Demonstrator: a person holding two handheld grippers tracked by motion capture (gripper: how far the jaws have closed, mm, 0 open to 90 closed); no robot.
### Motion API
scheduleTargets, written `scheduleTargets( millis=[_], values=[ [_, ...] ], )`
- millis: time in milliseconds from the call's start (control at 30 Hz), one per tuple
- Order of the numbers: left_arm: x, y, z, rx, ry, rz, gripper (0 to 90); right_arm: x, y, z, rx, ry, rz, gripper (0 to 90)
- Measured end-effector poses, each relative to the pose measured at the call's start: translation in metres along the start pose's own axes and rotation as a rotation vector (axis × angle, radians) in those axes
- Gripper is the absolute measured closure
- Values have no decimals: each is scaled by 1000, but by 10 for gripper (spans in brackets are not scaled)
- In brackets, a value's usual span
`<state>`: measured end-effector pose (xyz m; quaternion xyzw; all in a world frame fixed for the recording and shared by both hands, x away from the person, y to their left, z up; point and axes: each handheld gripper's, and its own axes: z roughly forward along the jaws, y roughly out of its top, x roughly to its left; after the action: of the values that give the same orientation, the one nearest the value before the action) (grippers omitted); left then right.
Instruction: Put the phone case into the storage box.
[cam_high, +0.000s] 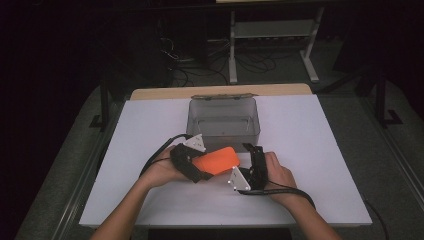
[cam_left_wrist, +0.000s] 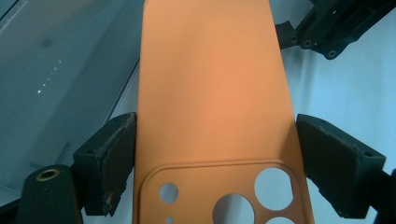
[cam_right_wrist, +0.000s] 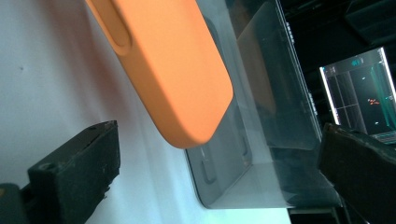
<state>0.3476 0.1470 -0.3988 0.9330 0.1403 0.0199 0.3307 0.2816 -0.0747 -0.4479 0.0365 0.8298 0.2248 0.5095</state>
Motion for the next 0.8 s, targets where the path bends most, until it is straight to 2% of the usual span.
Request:
scheduleTargets(
  millis=[800],
  values=[
    [0, 0, 1, 3, 1, 4, 156, 5, 2, -2, 13, -73, -124, 0]
  ],
)
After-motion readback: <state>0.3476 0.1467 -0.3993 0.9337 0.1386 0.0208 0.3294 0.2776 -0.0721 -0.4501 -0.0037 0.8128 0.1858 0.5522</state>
